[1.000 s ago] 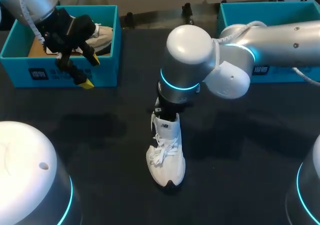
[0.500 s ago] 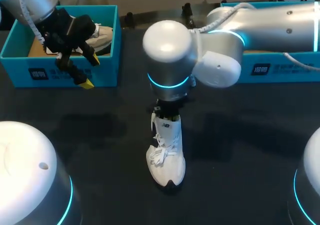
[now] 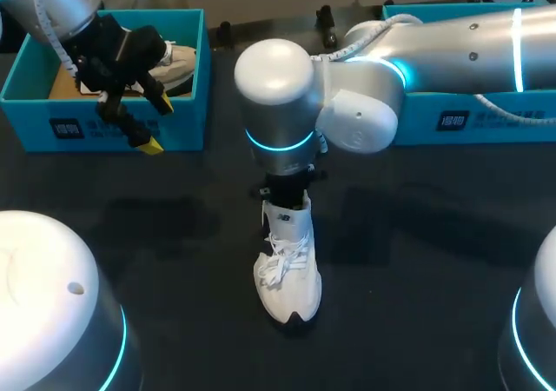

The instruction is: Take the shoe out of the shoebox, open the shoe tongue, remove and reinsert the insole, then place the shoe into the shoebox

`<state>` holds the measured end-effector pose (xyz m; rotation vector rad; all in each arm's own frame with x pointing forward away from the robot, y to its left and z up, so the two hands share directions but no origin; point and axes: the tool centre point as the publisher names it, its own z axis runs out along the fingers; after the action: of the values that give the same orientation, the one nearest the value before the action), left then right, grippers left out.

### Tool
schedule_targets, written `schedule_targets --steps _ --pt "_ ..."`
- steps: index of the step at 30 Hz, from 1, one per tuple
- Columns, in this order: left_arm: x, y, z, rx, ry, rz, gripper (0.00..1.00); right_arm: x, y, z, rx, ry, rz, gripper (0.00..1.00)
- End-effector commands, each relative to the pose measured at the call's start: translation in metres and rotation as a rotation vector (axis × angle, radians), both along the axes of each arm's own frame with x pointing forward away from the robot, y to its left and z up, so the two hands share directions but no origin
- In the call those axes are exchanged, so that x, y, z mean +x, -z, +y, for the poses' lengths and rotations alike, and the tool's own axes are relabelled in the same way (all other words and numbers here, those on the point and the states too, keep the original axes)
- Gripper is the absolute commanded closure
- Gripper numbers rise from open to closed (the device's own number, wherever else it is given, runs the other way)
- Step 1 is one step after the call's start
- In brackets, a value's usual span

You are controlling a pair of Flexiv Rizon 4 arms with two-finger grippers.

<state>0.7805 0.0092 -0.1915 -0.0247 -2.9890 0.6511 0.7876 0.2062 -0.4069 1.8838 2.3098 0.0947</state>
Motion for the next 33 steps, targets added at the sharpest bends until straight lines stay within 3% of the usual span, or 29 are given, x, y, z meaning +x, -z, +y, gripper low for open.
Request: schedule_targets --steps 1,8,21,29,33 --pt "-0.001 0.0 0.0 0.003 0.0 -0.001 0.0 0.001 0.016 0.0 0.06 -0.011 -0.012 1.0" --pt "-0.001 0.0 0.0 0.003 0.0 -0.001 0.0 0.003 0.017 0.009 0.149 -0.032 -0.01 1.0" --pt "-0.001 0.0 0.0 0.003 0.0 -0.001 0.0 0.006 0.018 0.031 0.178 -0.088 0.038 1.0" --pt "-0.001 0.0 0.0 0.003 0.0 -0.001 0.0 0.002 -0.008 0.015 0.13 -0.041 -0.013 1.0" --pt "-0.001 0.0 0.0 0.003 0.0 -0.001 0.0 0.003 -0.002 0.008 0.15 -0.029 -0.01 1.0"
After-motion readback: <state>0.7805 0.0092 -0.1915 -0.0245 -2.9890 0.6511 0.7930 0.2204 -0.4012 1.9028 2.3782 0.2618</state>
